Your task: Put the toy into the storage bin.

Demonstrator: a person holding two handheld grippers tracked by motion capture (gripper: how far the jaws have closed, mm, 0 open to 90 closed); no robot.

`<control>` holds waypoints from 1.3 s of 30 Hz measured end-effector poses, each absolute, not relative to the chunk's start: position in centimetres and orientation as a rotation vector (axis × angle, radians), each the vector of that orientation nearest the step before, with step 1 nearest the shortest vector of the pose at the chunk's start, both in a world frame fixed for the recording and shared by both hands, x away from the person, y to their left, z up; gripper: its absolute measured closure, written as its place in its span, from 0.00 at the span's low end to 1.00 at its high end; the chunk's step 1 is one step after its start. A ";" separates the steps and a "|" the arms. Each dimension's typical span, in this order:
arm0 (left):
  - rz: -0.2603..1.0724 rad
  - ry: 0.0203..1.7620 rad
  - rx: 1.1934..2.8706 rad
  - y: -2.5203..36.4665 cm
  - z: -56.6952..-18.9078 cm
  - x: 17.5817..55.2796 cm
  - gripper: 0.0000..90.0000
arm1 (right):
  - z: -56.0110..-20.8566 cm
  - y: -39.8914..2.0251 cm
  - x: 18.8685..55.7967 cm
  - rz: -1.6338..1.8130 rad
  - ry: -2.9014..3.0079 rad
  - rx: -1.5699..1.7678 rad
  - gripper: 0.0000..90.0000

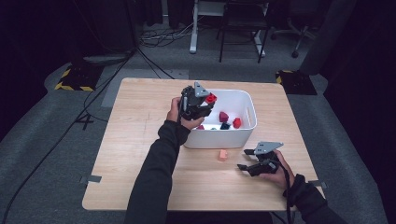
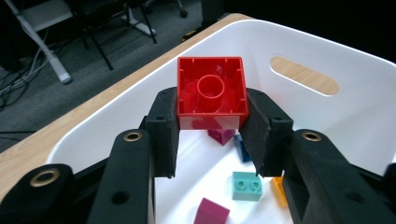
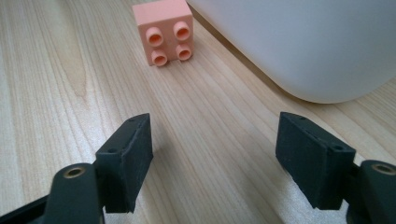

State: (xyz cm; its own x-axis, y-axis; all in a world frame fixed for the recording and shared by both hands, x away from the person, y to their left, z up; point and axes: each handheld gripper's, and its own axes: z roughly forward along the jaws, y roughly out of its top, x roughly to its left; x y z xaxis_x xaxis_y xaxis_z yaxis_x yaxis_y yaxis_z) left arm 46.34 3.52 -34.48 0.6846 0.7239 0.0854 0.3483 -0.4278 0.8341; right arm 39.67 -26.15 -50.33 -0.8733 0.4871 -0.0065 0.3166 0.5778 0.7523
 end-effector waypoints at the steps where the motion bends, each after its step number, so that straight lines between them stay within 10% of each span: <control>1: 0.555 0.820 2.049 3.3 -34.6 46.3 0.65 | -50.3 -26.1 39.7 1.175 2.596 0.671 0.31; 39: 0.697 0.941 1.962 9.7 -32.5 43.8 0.28 | -50.3 -26.2 39.7 1.175 2.598 0.671 0.31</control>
